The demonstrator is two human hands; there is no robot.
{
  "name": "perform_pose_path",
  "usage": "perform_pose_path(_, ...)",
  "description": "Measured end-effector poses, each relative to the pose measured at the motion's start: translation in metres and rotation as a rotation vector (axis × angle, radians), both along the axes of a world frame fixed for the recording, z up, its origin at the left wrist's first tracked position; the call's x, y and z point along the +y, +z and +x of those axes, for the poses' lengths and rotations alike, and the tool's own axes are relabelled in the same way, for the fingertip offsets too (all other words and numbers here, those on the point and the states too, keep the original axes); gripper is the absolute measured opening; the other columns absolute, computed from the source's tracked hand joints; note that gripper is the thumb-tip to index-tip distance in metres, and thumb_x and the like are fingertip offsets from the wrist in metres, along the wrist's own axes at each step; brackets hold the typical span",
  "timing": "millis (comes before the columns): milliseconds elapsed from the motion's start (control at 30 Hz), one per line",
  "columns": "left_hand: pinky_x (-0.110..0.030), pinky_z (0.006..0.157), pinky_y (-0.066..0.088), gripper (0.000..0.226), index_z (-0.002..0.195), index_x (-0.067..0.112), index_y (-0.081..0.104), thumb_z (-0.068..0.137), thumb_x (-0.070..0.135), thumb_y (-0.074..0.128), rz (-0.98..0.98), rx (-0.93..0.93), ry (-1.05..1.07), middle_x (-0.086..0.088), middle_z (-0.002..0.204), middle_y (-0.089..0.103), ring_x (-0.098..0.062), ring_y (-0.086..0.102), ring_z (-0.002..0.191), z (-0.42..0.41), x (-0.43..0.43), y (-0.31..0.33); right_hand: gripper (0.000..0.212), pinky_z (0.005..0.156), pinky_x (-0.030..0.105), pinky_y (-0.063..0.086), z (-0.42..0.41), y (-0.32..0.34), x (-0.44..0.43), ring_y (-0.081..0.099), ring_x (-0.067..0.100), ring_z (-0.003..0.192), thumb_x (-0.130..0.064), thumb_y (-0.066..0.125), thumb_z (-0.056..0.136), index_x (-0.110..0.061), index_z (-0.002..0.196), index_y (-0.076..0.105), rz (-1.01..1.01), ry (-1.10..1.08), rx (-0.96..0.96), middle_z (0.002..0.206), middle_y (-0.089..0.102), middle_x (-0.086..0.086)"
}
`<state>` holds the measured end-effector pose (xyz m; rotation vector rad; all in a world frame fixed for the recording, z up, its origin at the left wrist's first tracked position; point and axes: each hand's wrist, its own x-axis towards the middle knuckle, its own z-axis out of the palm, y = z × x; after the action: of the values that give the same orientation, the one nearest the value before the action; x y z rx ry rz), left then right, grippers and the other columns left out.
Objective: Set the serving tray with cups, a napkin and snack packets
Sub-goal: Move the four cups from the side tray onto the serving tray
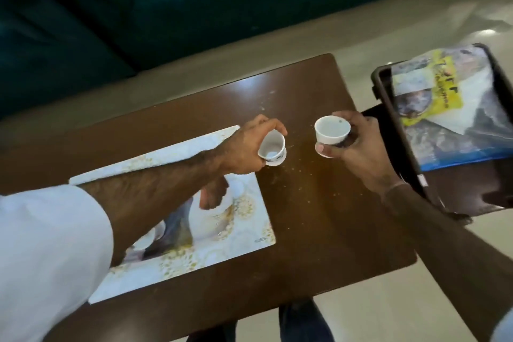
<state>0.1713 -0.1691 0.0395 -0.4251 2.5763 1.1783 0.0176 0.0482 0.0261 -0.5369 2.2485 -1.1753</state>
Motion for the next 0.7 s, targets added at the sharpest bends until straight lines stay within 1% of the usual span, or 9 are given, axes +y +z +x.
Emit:
perform_pose_path(100,-0.042,0.100,0.045,0.065,0.125,0.027,0.054,0.069,0.005,0.080,-0.068,-0.043,-0.074,0.002,0.128,0.057,-0.020,0.048,0.119,0.050,-0.036,-0.003,0.071,0.098,0.031,0.054,0.052,-0.005,-0.034,0.058,0.015,0.115,-0.031,0.095,0.055,-0.040,0.116,0.059,-0.002,0.094,0.005,0.130,0.041,-0.005)
perform_pose_path(167,-0.039,0.102,0.041,0.061,0.126,0.024,0.056,0.072,0.013,0.081,-0.092,-0.051,-0.109,0.001,0.130,0.058,-0.021,0.049,0.121,0.078,-0.056,-0.007,0.071,0.098,0.033,0.053,0.081,-0.008,-0.052,0.058,0.013,0.113,-0.031,0.096,0.056,-0.043,0.114,0.057,-0.001,0.141,-0.014,0.128,0.045,-0.008)
perform_pose_path(233,-0.032,0.100,0.037,0.064,0.130,0.021,0.056,0.070,0.014,0.076,-0.114,-0.059,-0.135,0.001,0.131,0.059,-0.021,0.048,0.121,0.106,-0.072,-0.011,0.070,0.093,0.033,0.054,0.109,-0.013,-0.069,0.057,0.009,0.109,-0.033,0.095,0.056,-0.041,0.113,0.054,0.016,0.193,-0.015,0.122,0.052,-0.009)
perform_pose_path(300,-0.037,0.101,0.038,0.069,0.131,0.020,0.055,0.066,0.005,0.075,-0.126,-0.073,-0.174,-0.002,0.130,0.059,-0.024,0.050,0.120,0.130,-0.083,-0.017,0.070,0.089,0.030,0.054,0.134,-0.016,-0.085,0.057,0.009,0.107,-0.034,0.095,0.057,-0.037,0.114,0.053,0.035,0.237,-0.025,0.119,0.054,-0.009)
perform_pose_path(367,-0.041,0.096,0.040,0.071,0.131,0.020,0.055,0.065,0.004,0.075,-0.137,-0.073,-0.207,-0.004,0.130,0.057,-0.026,0.050,0.117,0.149,-0.087,-0.023,0.071,0.087,0.031,0.055,0.155,-0.019,-0.097,0.057,0.013,0.107,-0.033,0.094,0.058,-0.033,0.116,0.052,0.052,0.279,-0.017,0.120,0.054,-0.007)
perform_pose_path(433,-0.037,0.089,0.039,0.075,0.135,0.024,0.052,0.066,0.004,0.075,-0.169,-0.102,-0.209,-0.004,0.133,0.051,-0.027,0.047,0.116,0.159,-0.086,-0.029,0.072,0.087,0.033,0.055,0.173,-0.021,-0.105,0.056,0.014,0.107,-0.030,0.094,0.059,-0.031,0.116,0.051,0.071,0.317,-0.007,0.118,0.054,-0.006)
perform_pose_path(500,-0.035,0.085,0.033,0.082,0.139,0.027,0.049,0.065,0.005,0.076,-0.217,-0.125,-0.236,-0.005,0.134,0.048,-0.027,0.046,0.115,0.168,-0.087,-0.036,0.073,0.088,0.036,0.055,0.195,-0.025,-0.113,0.056,0.014,0.106,-0.029,0.093,0.060,-0.030,0.118,0.049,0.089,0.362,-0.003,0.118,0.053,-0.006)
perform_pose_path(600,-0.035,0.084,0.027,0.081,0.139,0.027,0.048,0.065,0.004,0.074,-0.269,-0.098,-0.286,-0.007,0.132,0.049,-0.030,0.044,0.114,0.178,-0.090,-0.044,0.078,0.093,0.036,0.053,0.230,-0.034,-0.115,0.054,0.017,0.111,-0.030,0.091,0.060,-0.029,0.123,0.044,0.143,0.427,0.061,0.126,0.048,-0.006)
perform_pose_path(700,-0.041,0.089,0.034,0.081,0.138,0.025,0.047,0.064,0.003,0.072,-0.293,-0.064,-0.303,-0.005,0.133,0.050,-0.029,0.042,0.118,0.181,-0.092,-0.046,0.084,0.094,0.031,0.050,0.263,-0.045,-0.109,0.054,0.023,0.116,-0.030,0.090,0.060,-0.030,0.126,0.038,0.187,0.398,0.111,0.135,0.038,-0.003)
